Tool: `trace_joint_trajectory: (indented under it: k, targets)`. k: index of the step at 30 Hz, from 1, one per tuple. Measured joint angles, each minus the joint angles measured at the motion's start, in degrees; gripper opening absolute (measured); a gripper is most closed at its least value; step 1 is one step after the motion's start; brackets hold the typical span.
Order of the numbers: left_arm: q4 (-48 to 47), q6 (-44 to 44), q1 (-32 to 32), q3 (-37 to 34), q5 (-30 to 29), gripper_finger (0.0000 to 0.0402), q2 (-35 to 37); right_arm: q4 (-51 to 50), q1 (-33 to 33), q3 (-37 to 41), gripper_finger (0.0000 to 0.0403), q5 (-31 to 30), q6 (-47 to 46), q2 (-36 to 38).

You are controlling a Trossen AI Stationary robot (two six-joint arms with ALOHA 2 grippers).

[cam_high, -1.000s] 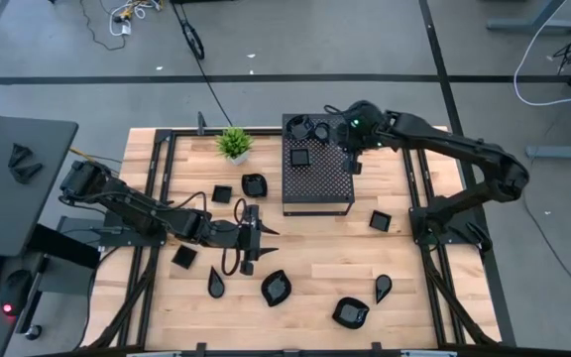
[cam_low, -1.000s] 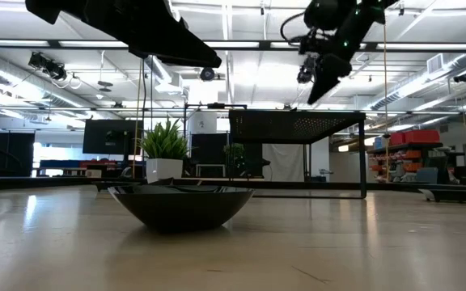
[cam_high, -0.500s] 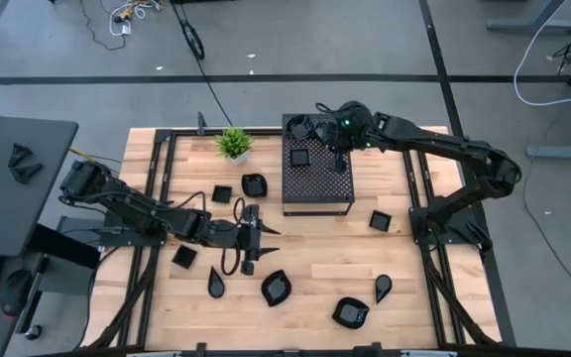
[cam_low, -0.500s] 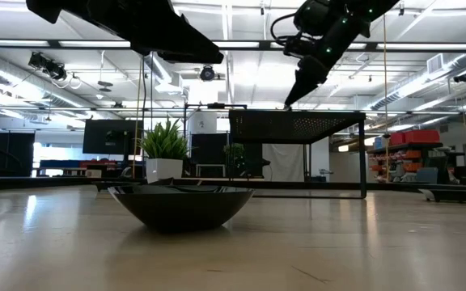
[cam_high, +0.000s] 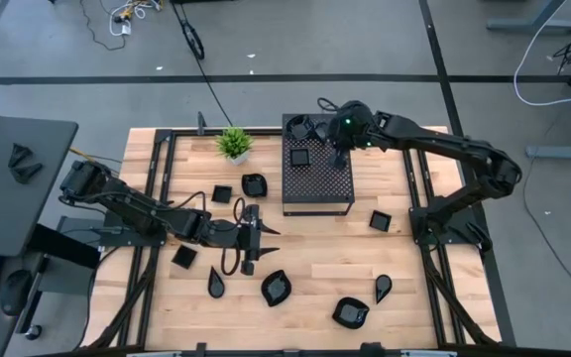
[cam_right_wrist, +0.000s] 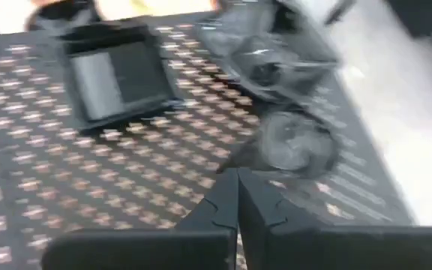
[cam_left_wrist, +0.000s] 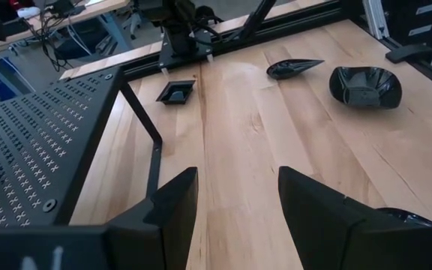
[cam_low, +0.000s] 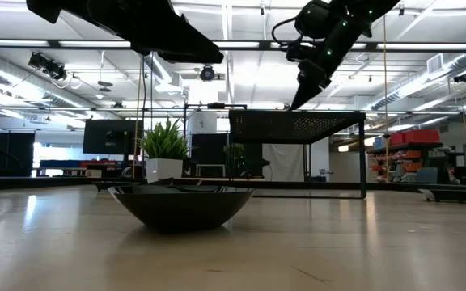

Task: Pick & Place Mini shaped plates
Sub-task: Stack the drop shaped plate on top of the drop shaped plates on the shelf

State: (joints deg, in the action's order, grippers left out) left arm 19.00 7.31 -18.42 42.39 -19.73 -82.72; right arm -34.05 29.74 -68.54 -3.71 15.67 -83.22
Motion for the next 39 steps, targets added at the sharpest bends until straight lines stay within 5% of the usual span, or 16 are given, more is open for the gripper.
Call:
trace_joint_trajectory:
  k: [16, 39]
  targets:
    - [0.71, 0.87, 0.38, 0.00, 0.00, 0.0193, 0.00, 11.96, -0.33, -0.01, 0.0005, 4.80, -3.19, -1.69]
    - [0.93, 0.78, 0.64, 0.00, 0.00, 0.0193, 0.00, 11.56, 5.62, -0.01, 0.0005, 4.67, -4.91, -6.45]
